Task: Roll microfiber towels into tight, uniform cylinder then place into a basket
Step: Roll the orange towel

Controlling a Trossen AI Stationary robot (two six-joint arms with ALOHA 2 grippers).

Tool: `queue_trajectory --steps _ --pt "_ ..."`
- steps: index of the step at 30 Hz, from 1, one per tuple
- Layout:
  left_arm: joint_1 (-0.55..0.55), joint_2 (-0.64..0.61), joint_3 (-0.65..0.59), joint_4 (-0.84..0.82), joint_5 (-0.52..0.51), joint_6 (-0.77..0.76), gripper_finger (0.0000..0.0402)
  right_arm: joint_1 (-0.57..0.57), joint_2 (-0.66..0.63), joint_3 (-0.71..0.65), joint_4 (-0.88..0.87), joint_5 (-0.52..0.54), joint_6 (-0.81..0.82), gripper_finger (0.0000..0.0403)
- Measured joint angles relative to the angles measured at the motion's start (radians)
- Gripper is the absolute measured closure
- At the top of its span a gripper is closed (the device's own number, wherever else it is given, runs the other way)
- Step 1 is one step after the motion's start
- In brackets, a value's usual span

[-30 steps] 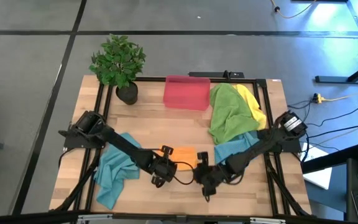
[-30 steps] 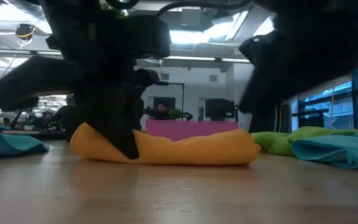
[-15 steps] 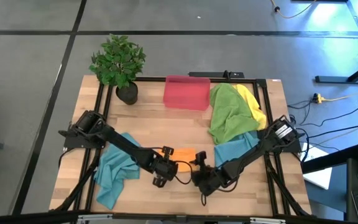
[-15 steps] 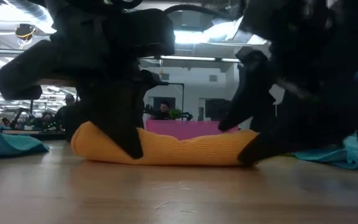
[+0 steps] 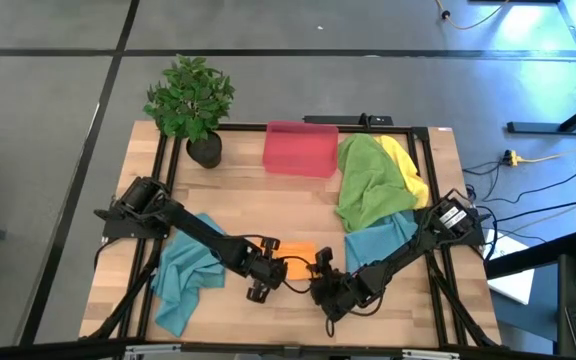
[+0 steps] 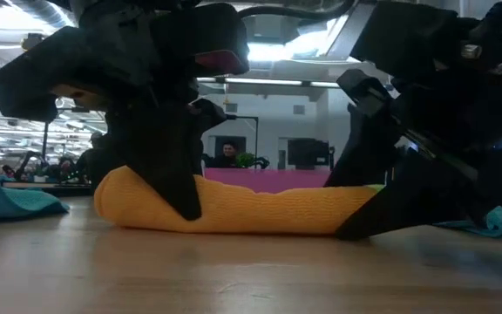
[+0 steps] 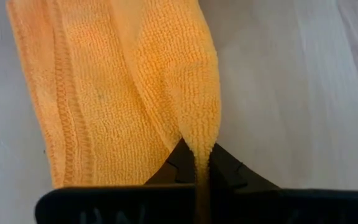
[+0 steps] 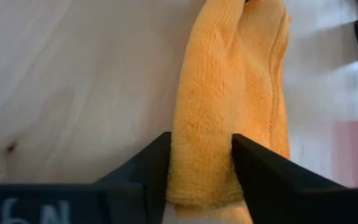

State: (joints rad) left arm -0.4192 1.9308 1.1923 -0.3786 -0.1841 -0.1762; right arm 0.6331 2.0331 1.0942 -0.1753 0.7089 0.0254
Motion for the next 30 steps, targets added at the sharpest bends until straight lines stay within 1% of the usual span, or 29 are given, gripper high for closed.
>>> queue_trajectory --steps 5,9,11,14,18,22,26,28,30 --pt "0.001 0.000 0.000 0.002 0.014 -0.032 0.0401 0.004 0.000 0.002 -0.018 -0.012 0.027 0.0310" --pt "0.001 0.000 0.002 0.011 0.042 -0.035 0.0401 0.005 0.004 0.039 -0.115 -0.035 0.090 0.0371" --pt "0.003 -0.001 0.004 0.013 0.063 -0.024 0.0401 0.005 0.004 0.067 -0.179 -0.052 0.118 0.0388" --pt "0.011 -0.002 0.004 0.011 0.090 -0.008 0.0401 0.005 0.004 0.096 -0.230 -0.071 0.160 0.0383" --pt "0.024 -0.002 0.004 0.009 0.134 -0.001 0.0401 -0.017 -0.006 0.104 -0.232 -0.196 0.204 0.0380" --pt "0.036 -0.002 0.004 0.005 0.172 0.002 0.0401 -0.036 -0.013 0.104 -0.235 -0.256 0.255 0.0391" --pt "0.041 -0.006 0.004 0.002 0.207 0.004 0.0401 -0.044 -0.061 0.099 -0.224 -0.320 0.286 0.0391" --pt "0.041 -0.033 -0.012 -0.006 0.215 0.011 0.0401 -0.048 -0.101 0.100 -0.214 -0.344 0.303 0.0390" --pt "0.045 -0.067 -0.048 0.030 0.216 0.011 0.0401 -0.052 -0.132 0.082 -0.201 -0.356 0.313 0.0390"
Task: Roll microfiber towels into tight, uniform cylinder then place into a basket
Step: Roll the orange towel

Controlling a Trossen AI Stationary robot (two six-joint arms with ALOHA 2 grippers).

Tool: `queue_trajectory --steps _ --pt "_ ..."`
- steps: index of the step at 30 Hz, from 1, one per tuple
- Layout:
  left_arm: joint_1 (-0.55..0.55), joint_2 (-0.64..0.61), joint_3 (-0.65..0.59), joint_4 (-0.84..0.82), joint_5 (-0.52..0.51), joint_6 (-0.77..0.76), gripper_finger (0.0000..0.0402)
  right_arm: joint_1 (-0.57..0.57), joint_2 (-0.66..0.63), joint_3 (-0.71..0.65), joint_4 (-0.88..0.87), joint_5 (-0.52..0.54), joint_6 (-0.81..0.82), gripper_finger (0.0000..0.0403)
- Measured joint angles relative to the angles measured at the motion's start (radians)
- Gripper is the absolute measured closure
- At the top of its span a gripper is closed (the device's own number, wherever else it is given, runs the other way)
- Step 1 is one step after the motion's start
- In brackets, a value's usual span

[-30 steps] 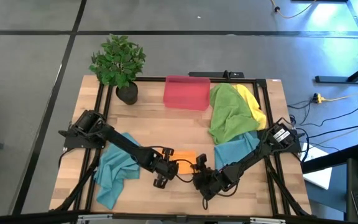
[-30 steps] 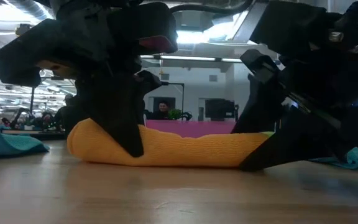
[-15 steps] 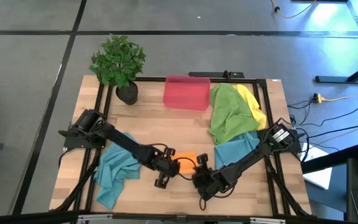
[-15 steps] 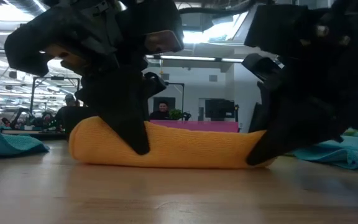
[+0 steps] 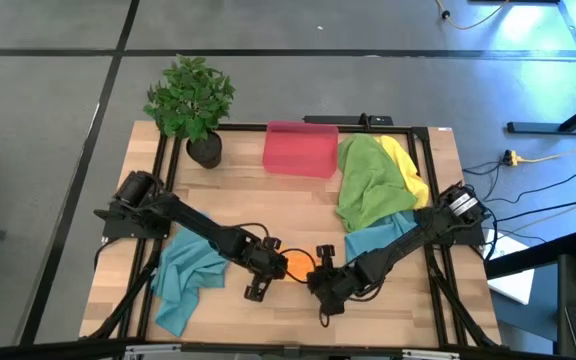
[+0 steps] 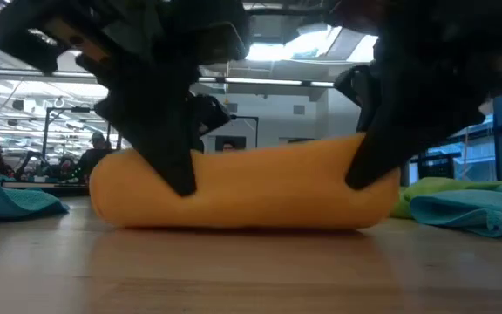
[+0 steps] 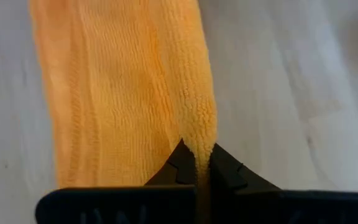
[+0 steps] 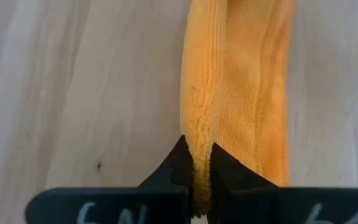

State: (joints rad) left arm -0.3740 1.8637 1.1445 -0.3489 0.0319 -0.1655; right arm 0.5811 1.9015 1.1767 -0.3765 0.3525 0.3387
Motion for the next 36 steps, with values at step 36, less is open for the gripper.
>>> queue_trajectory --steps 36 --pt "0.106 -0.171 -0.221 0.178 0.012 -0.024 0.0253 -0.196 -0.035 -0.284 0.417 -0.427 0.340 0.0383"
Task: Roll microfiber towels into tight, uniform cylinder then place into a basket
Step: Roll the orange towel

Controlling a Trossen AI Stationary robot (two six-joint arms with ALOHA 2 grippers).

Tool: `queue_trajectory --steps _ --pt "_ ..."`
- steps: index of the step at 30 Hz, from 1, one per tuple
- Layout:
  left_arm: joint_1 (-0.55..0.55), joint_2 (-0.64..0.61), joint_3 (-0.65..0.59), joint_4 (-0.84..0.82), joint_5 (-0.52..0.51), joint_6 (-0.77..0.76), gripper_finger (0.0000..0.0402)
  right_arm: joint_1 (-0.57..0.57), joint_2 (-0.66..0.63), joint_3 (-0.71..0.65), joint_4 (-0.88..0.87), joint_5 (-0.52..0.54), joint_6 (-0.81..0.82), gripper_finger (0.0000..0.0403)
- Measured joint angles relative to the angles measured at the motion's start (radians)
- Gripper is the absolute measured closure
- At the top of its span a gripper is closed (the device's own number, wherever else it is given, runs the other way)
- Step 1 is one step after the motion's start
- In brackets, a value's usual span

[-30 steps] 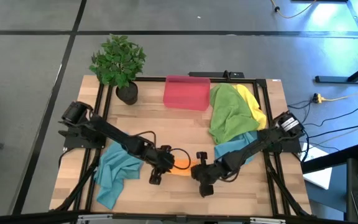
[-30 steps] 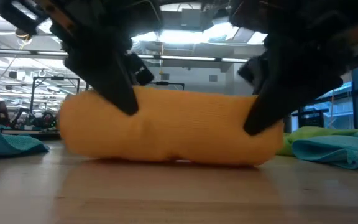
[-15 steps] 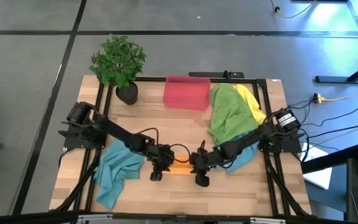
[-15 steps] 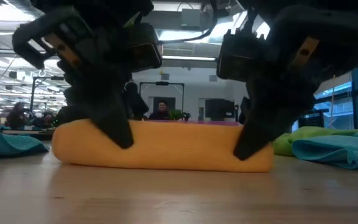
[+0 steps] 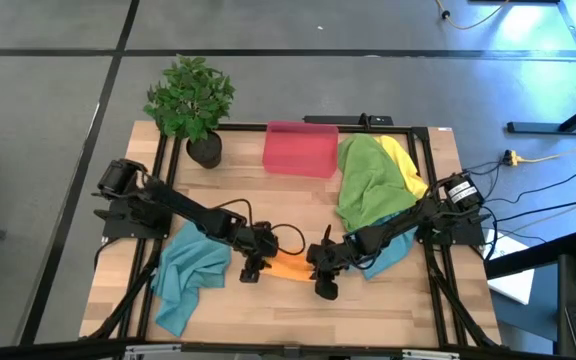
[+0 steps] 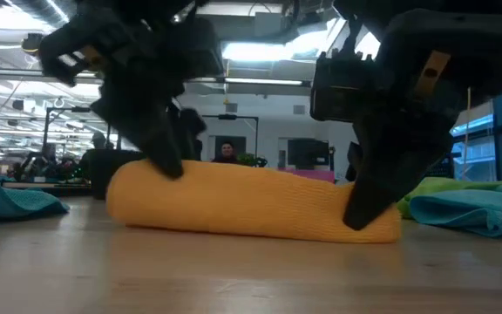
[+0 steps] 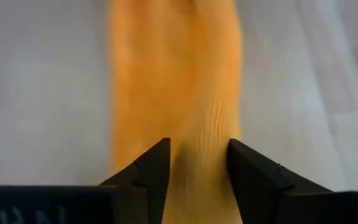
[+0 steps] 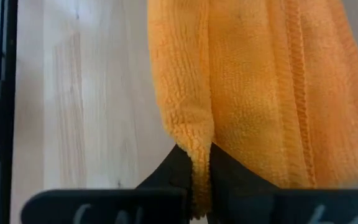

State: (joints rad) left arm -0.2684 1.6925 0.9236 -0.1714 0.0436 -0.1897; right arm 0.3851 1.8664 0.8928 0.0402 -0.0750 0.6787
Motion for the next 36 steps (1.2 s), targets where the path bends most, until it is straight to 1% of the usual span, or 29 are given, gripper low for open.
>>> queue_trajectory --steps 5,10,14,17,19,21,26,29,32,36 --pt "-0.019 -0.097 0.009 -0.004 -0.122 0.043 0.0243 -0.003 0.001 0.000 -0.002 0.001 0.024 0.0383" --pt "-0.077 -0.119 0.011 0.030 -0.182 0.063 0.0244 -0.009 0.001 0.000 -0.003 -0.002 0.047 0.0383" --pt "-0.143 -0.059 0.011 0.142 -0.216 0.073 0.0245 -0.011 0.002 0.000 -0.004 -0.003 0.049 0.0382" --pt "-0.181 0.015 0.011 0.296 -0.226 0.122 0.0246 -0.011 0.002 0.000 -0.002 -0.007 0.050 0.0382" --pt "-0.195 0.066 0.011 0.363 -0.244 0.147 0.0246 -0.011 0.002 0.000 -0.002 -0.008 0.050 0.0382" --pt "-0.192 0.106 0.011 0.391 -0.250 0.148 0.0246 -0.011 0.002 0.000 -0.002 -0.007 0.050 0.0382" --pt "-0.153 0.159 0.011 0.376 -0.256 0.117 0.0246 -0.011 0.002 0.000 -0.002 -0.007 0.050 0.0382" --pt "-0.122 0.171 0.011 0.359 -0.248 0.105 0.0246 -0.012 0.003 0.000 -0.002 -0.007 0.050 0.0382" --pt "-0.096 0.175 0.011 0.351 -0.207 0.087 0.0246 -0.013 0.003 0.000 -0.002 -0.004 0.035 0.0382" --pt "-0.090 0.175 0.011 0.317 -0.196 0.074 0.0246 -0.012 0.003 0.000 0.002 0.015 0.024 0.0372"
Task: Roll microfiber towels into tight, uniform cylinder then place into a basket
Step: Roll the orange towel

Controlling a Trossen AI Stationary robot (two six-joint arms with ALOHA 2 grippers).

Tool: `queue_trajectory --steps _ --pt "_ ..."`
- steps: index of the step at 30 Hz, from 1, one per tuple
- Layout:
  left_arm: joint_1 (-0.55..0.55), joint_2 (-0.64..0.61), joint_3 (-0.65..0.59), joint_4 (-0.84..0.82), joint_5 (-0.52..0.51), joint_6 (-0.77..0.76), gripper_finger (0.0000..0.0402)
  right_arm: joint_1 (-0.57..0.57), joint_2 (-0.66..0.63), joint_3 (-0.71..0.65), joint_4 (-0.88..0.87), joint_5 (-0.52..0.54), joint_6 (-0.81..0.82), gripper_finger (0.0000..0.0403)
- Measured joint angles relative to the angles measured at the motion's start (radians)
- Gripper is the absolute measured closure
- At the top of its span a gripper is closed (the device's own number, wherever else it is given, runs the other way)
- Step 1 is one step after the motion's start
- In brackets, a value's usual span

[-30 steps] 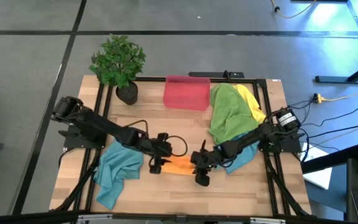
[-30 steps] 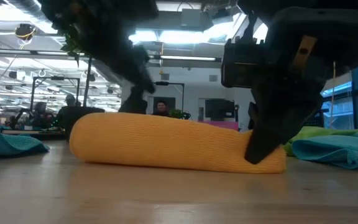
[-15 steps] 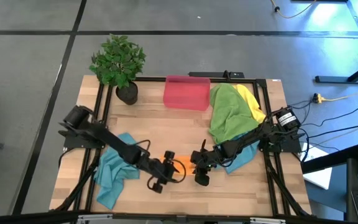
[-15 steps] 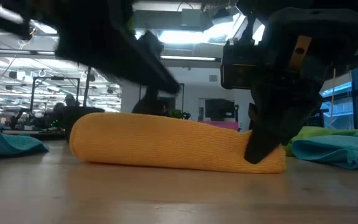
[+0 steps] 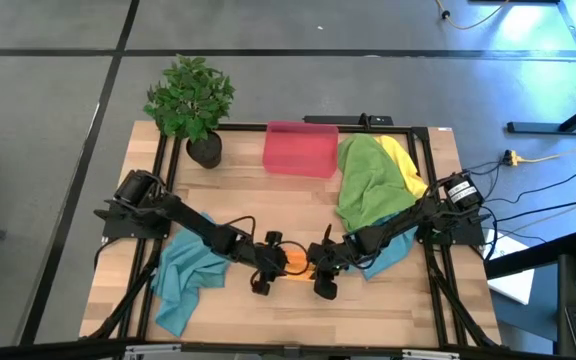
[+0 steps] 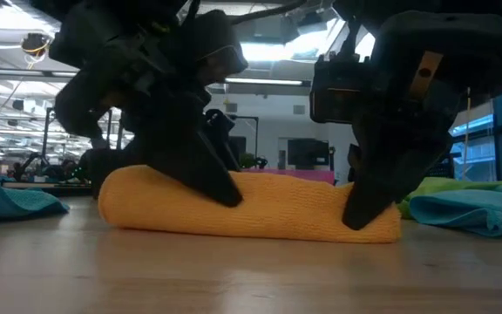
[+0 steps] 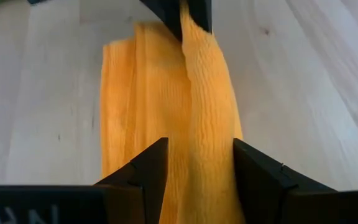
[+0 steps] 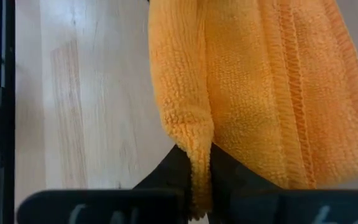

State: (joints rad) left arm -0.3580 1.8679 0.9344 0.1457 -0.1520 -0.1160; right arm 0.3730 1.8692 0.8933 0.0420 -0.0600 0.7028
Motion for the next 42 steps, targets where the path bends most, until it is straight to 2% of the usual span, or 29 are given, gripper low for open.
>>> queue_trajectory --steps 10,14,20,26,31,36,39,42 --pt "0.000 0.000 0.000 -0.060 0.003 -0.012 0.0259 0.005 0.002 0.028 -0.010 0.015 -0.026 0.0293" --pt "0.000 0.000 0.000 -0.060 0.023 -0.012 0.0300 0.006 -0.002 0.049 -0.039 0.020 -0.029 0.0271" --pt "0.016 0.000 0.000 -0.060 0.097 -0.014 0.0391 0.006 -0.020 0.092 -0.146 0.037 -0.053 0.0264" --pt "0.043 0.000 -0.003 -0.054 0.157 -0.040 0.0399 0.017 -0.061 0.119 -0.253 0.143 -0.076 0.0264" --pt "0.073 0.000 -0.042 0.031 0.248 -0.086 0.0400 0.060 -0.104 0.162 -0.356 0.297 -0.127 0.0264" --pt "0.093 0.000 -0.093 0.134 0.300 -0.144 0.0401 0.123 -0.137 0.168 -0.331 0.469 -0.188 0.0264" --pt "0.104 0.000 -0.112 0.162 0.303 -0.181 0.0401 0.147 -0.128 0.166 -0.248 0.480 -0.227 0.0264" --pt "0.109 0.000 -0.116 0.166 0.304 -0.201 0.0401 0.156 -0.093 0.165 -0.123 0.419 -0.279 0.0273"
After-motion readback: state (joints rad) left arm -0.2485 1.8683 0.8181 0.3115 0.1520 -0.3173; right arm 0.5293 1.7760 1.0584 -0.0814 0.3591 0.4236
